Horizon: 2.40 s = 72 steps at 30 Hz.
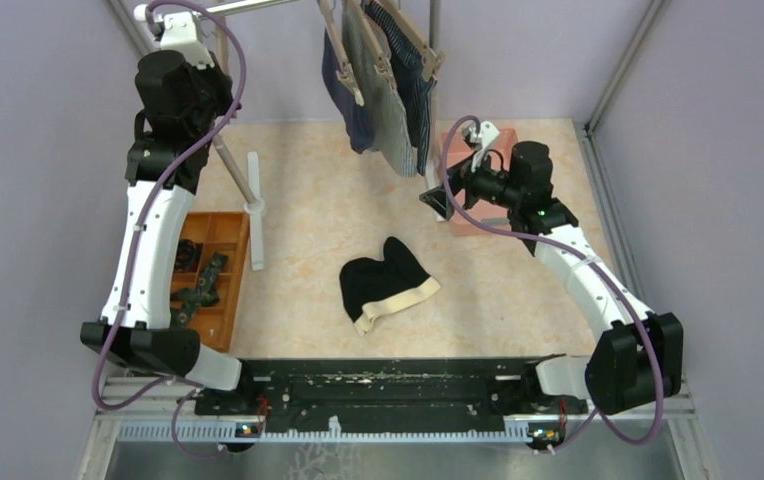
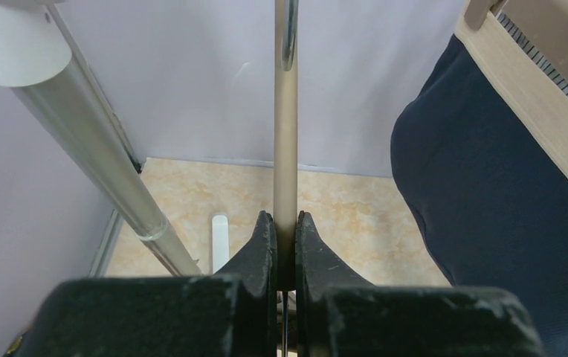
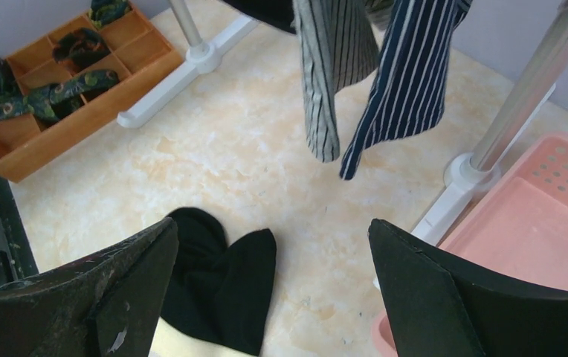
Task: Remove the underwear clipped to the hanger
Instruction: Place the hanger at the clothesline.
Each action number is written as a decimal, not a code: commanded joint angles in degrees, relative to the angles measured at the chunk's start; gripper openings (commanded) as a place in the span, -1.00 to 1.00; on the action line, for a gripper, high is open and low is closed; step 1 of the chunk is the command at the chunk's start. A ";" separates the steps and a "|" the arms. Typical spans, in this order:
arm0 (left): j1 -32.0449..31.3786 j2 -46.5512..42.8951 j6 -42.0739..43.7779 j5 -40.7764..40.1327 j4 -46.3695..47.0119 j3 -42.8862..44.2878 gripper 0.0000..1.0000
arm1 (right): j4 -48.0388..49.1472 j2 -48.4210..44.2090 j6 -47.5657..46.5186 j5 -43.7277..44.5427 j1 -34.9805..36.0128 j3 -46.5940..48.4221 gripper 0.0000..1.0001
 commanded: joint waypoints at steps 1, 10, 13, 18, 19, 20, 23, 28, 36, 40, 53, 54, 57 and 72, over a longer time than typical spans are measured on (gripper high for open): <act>0.60 2.10 -0.57 1.76 4.59 1.38 -1.00 | -1.35 -2.66 -3.51 1.69 1.31 -1.63 0.98; 0.93 5.61 -0.12 0.54 6.46 4.44 -1.00 | -0.95 -3.35 -4.28 3.83 1.39 -2.81 0.97; 1.18 5.65 -0.05 -0.14 7.86 4.51 -1.00 | -0.28 -2.48 -3.84 2.99 1.41 -2.41 0.98; 1.99 5.89 0.06 -1.92 8.35 5.05 -0.95 | -0.25 -1.38 -3.97 2.43 1.41 -1.89 0.98; 2.23 5.76 0.01 -2.44 8.55 5.05 -0.88 | -0.12 -1.34 -3.86 2.13 1.37 -1.85 0.98; 2.41 5.60 -0.02 -2.88 8.82 5.05 -0.86 | 0.02 -1.23 -3.72 2.02 1.40 -1.85 0.98; 2.67 4.96 -0.20 -3.46 9.67 4.89 -0.81 | 0.60 -1.33 -3.41 1.97 1.45 -2.28 0.98; 3.12 5.15 -0.09 -3.56 9.63 4.99 -0.72 | 1.12 -1.44 -3.23 1.83 1.71 -2.65 0.98; 3.43 5.36 -0.34 -3.40 9.20 4.60 -0.55 | 1.99 -1.76 -2.63 1.65 2.32 -3.25 0.98; 3.55 4.86 -0.66 -4.84 9.48 3.22 -0.55 | 2.40 -1.92 -2.36 1.56 2.75 -3.61 0.98; 3.65 4.28 -1.95 -1.18 9.89 1.83 -0.62 | 3.47 -0.68 -2.35 1.17 2.98 -3.52 0.98; 3.63 3.89 -1.83 -0.66 10.15 1.57 -0.58 | 3.55 -0.50 -2.42 1.13 2.99 -3.48 0.98; 3.62 2.57 -1.32 0.18 10.64 1.06 -0.51 | 3.55 -0.16 -2.39 0.92 2.98 -3.53 0.98; 3.67 -1.99 1.31 -4.06 14.15 -3.36 -0.03 | 3.71 0.77 -2.25 -0.01 4.04 -2.54 0.98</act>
